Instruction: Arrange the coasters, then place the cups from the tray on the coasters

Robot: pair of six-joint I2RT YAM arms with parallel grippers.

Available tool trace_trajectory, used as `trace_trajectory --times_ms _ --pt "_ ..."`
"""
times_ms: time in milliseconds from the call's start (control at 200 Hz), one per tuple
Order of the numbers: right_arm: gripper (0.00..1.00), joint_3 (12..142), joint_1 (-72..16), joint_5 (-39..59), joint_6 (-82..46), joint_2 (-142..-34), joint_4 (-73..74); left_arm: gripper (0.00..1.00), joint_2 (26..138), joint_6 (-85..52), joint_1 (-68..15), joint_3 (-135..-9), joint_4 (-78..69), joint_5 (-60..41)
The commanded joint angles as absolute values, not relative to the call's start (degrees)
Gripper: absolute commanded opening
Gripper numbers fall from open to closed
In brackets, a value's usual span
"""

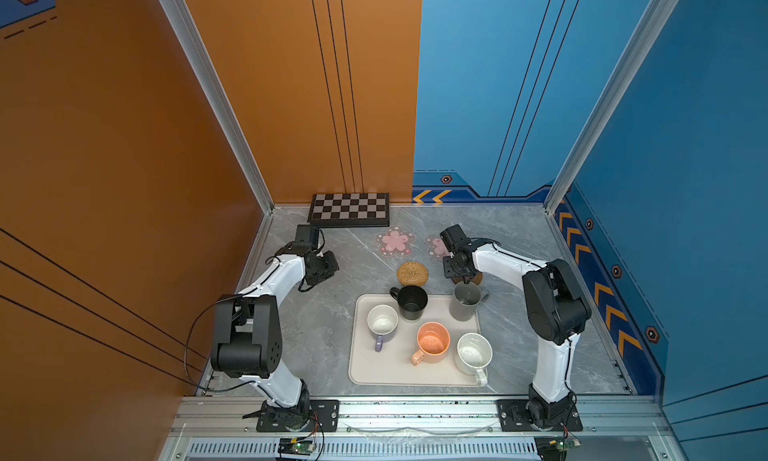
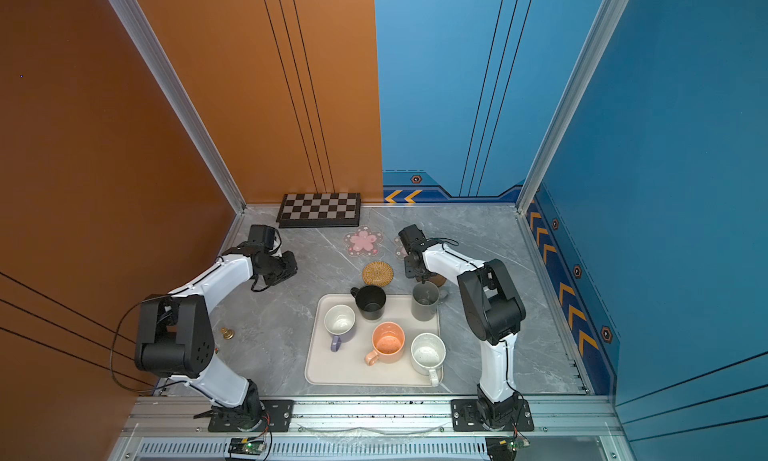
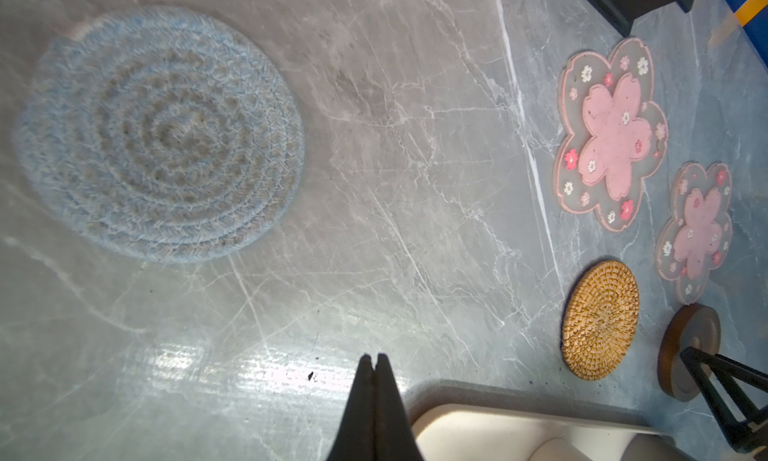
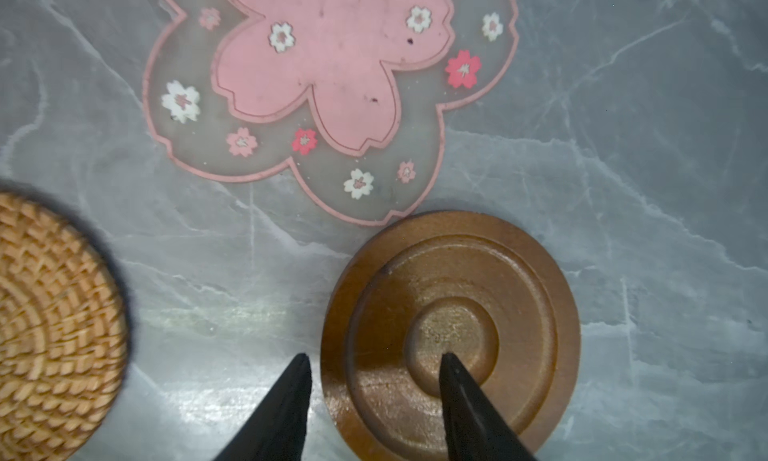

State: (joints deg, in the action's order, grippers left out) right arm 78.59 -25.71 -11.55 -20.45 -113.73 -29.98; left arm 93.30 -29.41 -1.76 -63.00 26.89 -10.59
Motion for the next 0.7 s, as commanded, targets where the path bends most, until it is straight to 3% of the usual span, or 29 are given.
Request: trace_trajectory --times_ms 0,691 --pt "0.55 79.9 -25.8 -11.4 -21.6 -115.0 -32.5 0.04 93.6 -29.1 -2.1 -63.1 27.9 -10.9" --pt "0.54 79.4 -22.6 -18.3 -22.6 -116.1 -37.4 0.04 93.2 -29.6 -2.0 -63.2 27.9 -11.3"
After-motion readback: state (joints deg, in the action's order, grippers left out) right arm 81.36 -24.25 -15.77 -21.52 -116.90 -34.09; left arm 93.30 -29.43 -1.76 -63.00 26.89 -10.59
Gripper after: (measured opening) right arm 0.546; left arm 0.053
